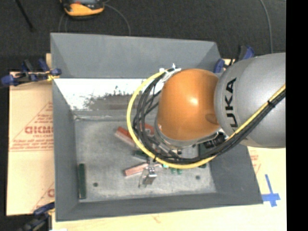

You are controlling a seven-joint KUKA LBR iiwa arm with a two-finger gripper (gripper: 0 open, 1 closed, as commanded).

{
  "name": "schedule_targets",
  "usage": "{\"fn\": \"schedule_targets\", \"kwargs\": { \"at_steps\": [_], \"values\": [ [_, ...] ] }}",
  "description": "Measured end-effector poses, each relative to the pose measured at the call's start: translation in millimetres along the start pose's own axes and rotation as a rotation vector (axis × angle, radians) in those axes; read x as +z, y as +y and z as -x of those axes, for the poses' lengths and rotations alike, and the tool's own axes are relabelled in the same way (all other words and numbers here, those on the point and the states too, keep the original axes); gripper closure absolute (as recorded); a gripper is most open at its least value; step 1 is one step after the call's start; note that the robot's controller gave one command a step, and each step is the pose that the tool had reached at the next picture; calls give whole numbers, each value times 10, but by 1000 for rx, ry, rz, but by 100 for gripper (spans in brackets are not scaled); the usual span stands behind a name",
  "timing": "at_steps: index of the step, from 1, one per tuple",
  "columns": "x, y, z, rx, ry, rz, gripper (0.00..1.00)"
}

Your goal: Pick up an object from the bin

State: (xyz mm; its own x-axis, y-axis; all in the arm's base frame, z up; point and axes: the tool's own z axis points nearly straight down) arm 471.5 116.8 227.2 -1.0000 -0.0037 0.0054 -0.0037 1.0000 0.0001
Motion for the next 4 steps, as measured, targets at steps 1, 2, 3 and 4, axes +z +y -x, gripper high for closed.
{"fn": "schedule_targets", "kwargs": {
  "at_steps": [1,2,3,4],
  "values": [
    [-33,-4,17,3,-7,1,0],
    [366,-191,195,64,-14,3,0],
    [1361,-473,30,30,-5,1,100],
    [1360,-473,30,32,-5,1,100]
  ]
}}
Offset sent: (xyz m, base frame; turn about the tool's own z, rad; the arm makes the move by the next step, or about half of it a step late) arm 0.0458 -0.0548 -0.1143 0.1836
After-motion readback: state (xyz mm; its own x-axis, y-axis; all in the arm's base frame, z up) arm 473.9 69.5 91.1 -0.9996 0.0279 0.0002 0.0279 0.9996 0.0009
